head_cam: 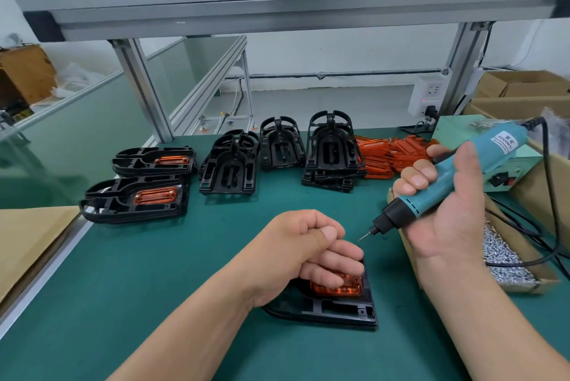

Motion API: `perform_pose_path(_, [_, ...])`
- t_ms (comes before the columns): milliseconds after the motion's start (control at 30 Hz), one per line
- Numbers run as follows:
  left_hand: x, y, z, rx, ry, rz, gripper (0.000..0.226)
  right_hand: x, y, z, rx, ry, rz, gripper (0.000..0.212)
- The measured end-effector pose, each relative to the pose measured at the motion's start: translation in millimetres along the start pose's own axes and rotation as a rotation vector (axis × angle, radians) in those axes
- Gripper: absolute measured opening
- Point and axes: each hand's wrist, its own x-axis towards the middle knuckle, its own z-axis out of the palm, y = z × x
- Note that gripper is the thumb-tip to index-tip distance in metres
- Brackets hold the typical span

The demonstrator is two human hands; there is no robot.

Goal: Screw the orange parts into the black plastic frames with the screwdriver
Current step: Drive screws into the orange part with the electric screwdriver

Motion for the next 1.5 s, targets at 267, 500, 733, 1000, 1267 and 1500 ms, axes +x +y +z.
perform_pose_path(267, [3, -3, -2, 0.042, 0.104, 0.043, 0.010, -7, -3, 10, 0.054, -0.054, -0.013, 0.041])
perform_pose_path(500, [0, 1, 5, -0.120, 0.049, -0.002, 0.016, -9, -1, 14, 0.044, -0.098, -0.017, 0.043])
perform_pose_path(733, [0, 1, 6, -0.135, 0.070, -0.003, 0.014, -11, -1, 13, 0.040, -0.112, -0.019, 0.041])
perform_pose_path(1000, [1, -2, 6, -0.126, 0.070, -0.007, 0.013, -13, 0, 15, 0.012, -0.131, -0.029, 0.038])
perform_pose_path(1267, [3, -6, 7, -0.039, 0.146, 0.060, 0.010, -13, 2, 15, -0.025, -0.148, -0.065, 0.040])
perform_pose_path(1500, [4, -9, 7, 0.196, 0.214, 0.192, 0.017, -12, 9, 13, -0.003, -0.078, -0.043, 0.040])
